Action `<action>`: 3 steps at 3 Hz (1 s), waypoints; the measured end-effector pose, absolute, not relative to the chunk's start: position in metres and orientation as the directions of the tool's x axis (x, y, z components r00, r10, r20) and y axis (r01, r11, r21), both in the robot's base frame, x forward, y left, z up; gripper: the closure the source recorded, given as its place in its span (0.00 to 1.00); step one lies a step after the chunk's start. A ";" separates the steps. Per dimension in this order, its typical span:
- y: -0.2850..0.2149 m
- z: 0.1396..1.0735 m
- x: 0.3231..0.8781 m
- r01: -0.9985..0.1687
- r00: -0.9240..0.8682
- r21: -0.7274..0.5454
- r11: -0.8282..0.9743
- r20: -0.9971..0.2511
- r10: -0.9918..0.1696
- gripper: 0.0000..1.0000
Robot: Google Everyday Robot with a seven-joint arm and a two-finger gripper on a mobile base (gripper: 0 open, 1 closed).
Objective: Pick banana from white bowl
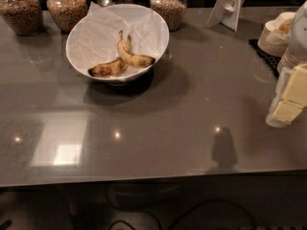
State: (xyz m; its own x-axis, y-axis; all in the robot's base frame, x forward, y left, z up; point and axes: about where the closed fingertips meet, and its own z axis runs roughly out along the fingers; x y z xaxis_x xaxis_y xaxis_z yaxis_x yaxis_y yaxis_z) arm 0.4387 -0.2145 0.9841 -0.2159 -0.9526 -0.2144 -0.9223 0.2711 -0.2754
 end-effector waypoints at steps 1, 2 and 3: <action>-0.214 0.984 0.439 -0.922 -0.216 -0.275 0.271 -0.215 -0.953 0.00; -0.205 0.986 0.455 -0.908 -0.205 -0.311 0.282 -0.257 -0.944 0.00; -0.181 0.993 0.485 -0.887 -0.165 -0.363 0.286 -0.330 -0.930 0.00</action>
Offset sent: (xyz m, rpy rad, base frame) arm 0.0427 0.0232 0.0017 0.0916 -0.1137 -0.0028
